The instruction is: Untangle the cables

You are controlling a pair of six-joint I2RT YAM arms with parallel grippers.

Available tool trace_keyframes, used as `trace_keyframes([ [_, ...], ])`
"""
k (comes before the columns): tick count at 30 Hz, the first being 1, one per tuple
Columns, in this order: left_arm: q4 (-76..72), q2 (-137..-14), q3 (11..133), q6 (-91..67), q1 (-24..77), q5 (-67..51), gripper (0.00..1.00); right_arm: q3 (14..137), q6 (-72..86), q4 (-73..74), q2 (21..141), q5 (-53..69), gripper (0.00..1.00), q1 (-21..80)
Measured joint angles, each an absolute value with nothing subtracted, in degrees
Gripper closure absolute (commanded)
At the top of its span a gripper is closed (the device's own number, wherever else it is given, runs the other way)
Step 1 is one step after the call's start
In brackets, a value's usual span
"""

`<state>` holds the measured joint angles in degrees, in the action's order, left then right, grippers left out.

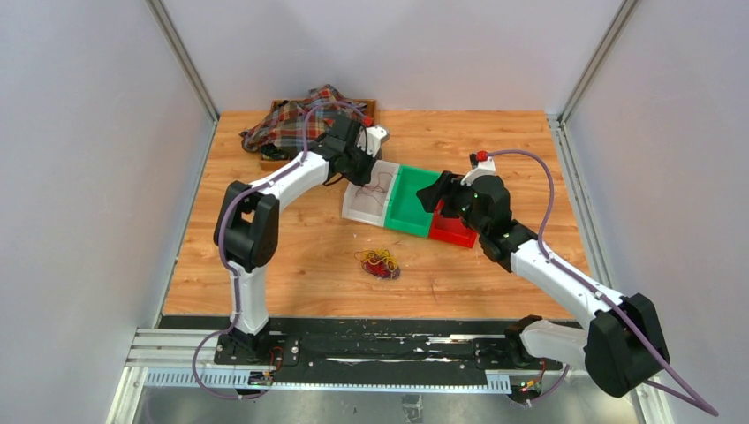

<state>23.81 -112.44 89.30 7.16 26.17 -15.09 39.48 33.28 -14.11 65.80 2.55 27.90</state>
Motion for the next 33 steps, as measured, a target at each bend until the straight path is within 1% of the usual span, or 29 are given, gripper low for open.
trace_keyframes([
  [12, 19.4, -116.4, 88.8, 13.5, 28.4, -8.6, 0.99, 39.5, 33.4, -14.3, 65.8, 4.7, 0.30, 27.8],
  [13, 19.0, -116.4, 88.4, 13.8, 28.4, -8.3, 0.96, 39.5, 33.4, -14.3, 65.8, 4.8, 0.30, 27.8],
  [14, 18.7, -116.4, 88.0, 14.2, 28.4, -8.1, 0.90, 39.5, 33.4, -14.3, 65.8, 5.0, 0.30, 27.8],
  [16, 18.4, -116.4, 87.0, 14.6, 28.4, -7.6, 0.70, 39.6, 33.4, -14.3, 65.8, 5.1, 0.30, 27.8],
  [21, 19.4, -116.4, 87.2, 14.7, 28.4, -7.9, 0.54, 39.9, 33.3, -14.3, 65.7, 5.6, 0.30, 27.8],
  [24, 22.9, -116.4, 90.0, 15.0, 28.4, -8.8, 0.46, 39.9, 33.1, -14.2, 64.9, 6.0, 0.30, 27.7],
  [27, 26.5, -116.4, 94.5, 15.9, 28.4, -9.4, 0.30, 39.9, 33.0, -13.7, 63.7, 6.0, 0.30, 27.7],
  [28, 27.2, -116.4, 95.6, 16.2, 28.4, -9.7, 0.26, 39.9, 32.9, -13.5, 63.3, 6.0, 0.30, 27.7],
  [33, 31.9, -115.9, 100.3, 16.8, 28.4, -11.7, 0.15, 40.7, 32.3, -12.2, 61.8, 6.0, 0.30, 27.7],
])
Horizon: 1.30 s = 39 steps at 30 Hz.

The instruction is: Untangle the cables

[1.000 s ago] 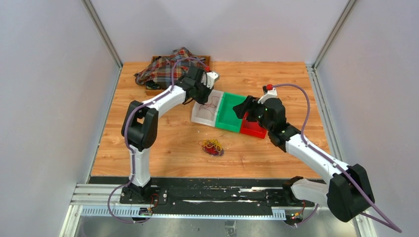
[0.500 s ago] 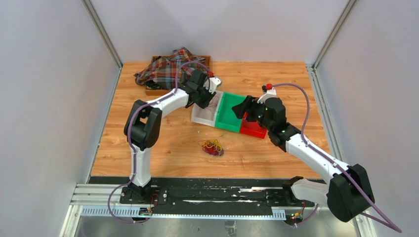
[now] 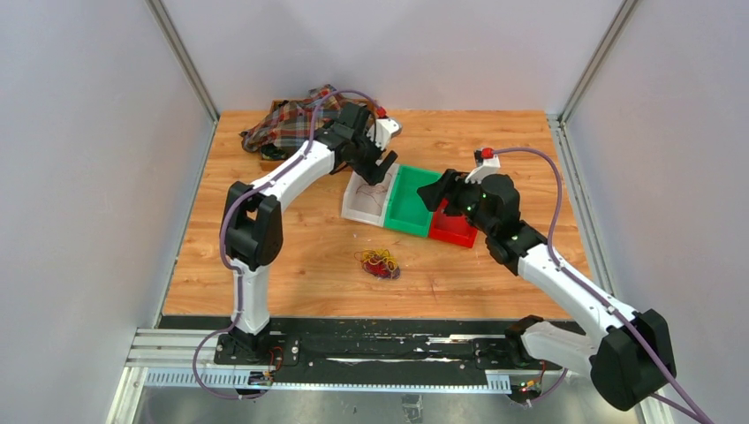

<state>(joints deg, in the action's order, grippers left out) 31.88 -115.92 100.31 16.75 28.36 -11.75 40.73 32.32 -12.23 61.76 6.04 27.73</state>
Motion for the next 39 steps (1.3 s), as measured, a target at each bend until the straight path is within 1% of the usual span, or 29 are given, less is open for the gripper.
trace_keyframes([
  [2, 33.3, -115.3, 100.3, 16.7, 28.4, -12.2, 0.09, 40.9, 32.1, -11.9, 61.4, 6.0, 0.30, 27.7],
  [4, 34.4, -114.8, 100.3, 16.7, 28.4, -12.4, 0.06, 40.9, 31.9, -11.7, 61.3, 6.0, 0.30, 27.7],
  [14, 39.0, -108.8, 96.9, 17.1, 28.4, -12.8, 0.07, 40.9, 31.9, -10.7, 61.0, 6.2, 0.31, 27.7],
  [17, 41.1, -105.3, 93.5, 17.9, 28.4, -15.7, 0.12, 40.9, 31.9, -10.2, 61.0, 6.4, 0.31, 27.7],
  [21, 42.5, -98.5, 84.7, 18.5, 28.5, -21.5, 0.24, 40.5, 31.8, -9.9, 61.0, 7.0, 0.32, 27.7],
  [24, 43.8, -94.4, 77.6, 19.2, 29.4, -25.7, 0.31, 39.5, 31.8, -9.5, 61.0, 7.4, 0.32, 27.7],
  [27, 44.4, -93.5, 73.1, 20.4, 30.3, -29.2, 0.31, 38.5, 31.8, -8.8, 61.0, 7.8, 0.33, 27.7],
  [29, 44.8, -93.6, 70.8, 21.1, 30.6, -31.5, 0.29, 38.3, 31.7, -8.6, 61.0, 8.2, 0.33, 27.7],
  [33, 45.4, -94.6, 69.3, 22.6, 30.6, -34.8, 0.28, 38.3, 31.2, -8.6, 61.0, 9.5, 0.32, 27.7],
  [36, 44.8, -95.4, 69.3, 23.9, 30.6, -35.6, 0.31, 38.3, 30.7, -8.6, 61.0, 10.4, 0.32, 27.7],
  [39, 43.8, -96.5, 69.3, 24.8, 30.6, -35.5, 0.39, 38.3, 30.4, -8.6, 61.1, 11.0, 0.32, 27.7],
])
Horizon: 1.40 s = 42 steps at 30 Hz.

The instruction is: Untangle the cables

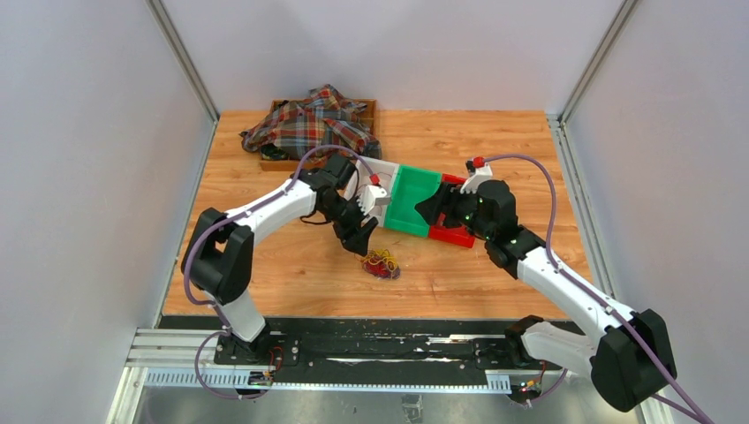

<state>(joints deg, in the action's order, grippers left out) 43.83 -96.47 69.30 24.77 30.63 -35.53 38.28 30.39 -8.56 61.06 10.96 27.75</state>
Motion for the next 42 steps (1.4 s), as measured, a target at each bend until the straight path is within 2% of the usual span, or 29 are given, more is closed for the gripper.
trace_keyframes([
  [2, 43.0, -97.4, 69.2, 25.4, 30.7, -35.1, 0.49, 38.3, 30.3, -8.6, 61.1, 11.2, 0.32, 27.7],
  [8, 41.0, -98.5, 67.9, 26.4, 31.0, -32.5, 0.87, 38.3, 30.1, -8.5, 61.5, 11.8, 0.26, 27.8],
  [12, 40.6, -97.9, 67.9, 25.6, 31.1, -31.4, 0.99, 38.3, 29.9, -8.8, 61.6, 11.9, 0.18, 28.7],
  [28, 45.0, -83.1, 71.6, 12.2, 31.2, -31.1, 0.99, 37.6, 20.9, -19.5, 65.1, 8.7, 0.14, 44.9],
  [42, 48.1, -78.1, 74.6, 5.3, 31.2, -37.5, 0.99, 38.6, 19.5, -24.9, 71.9, 5.9, 0.15, 49.5],
])
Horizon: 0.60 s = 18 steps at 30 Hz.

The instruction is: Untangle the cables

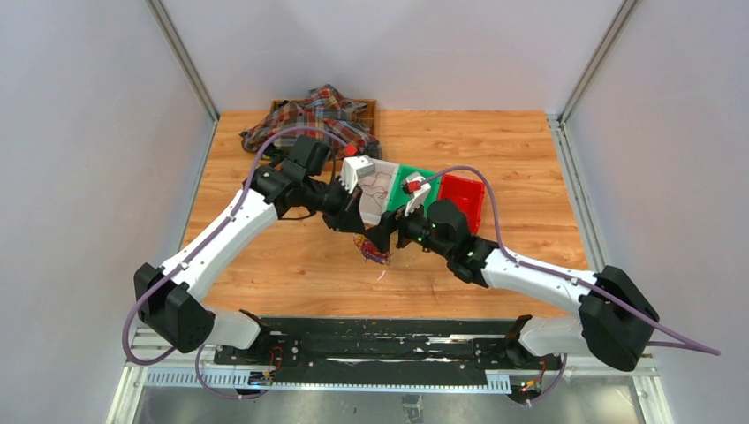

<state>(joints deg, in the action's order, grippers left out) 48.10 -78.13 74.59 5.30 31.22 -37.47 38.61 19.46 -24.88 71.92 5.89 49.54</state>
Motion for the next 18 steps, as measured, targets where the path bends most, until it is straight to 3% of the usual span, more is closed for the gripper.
trace_keyframes([
  [18, 54.2, -77.9, 83.8, 5.2, 31.2, -44.6, 0.99, 42.5, 26.1, -37.5, 84.8, 1.8, 0.22, 50.9],
])
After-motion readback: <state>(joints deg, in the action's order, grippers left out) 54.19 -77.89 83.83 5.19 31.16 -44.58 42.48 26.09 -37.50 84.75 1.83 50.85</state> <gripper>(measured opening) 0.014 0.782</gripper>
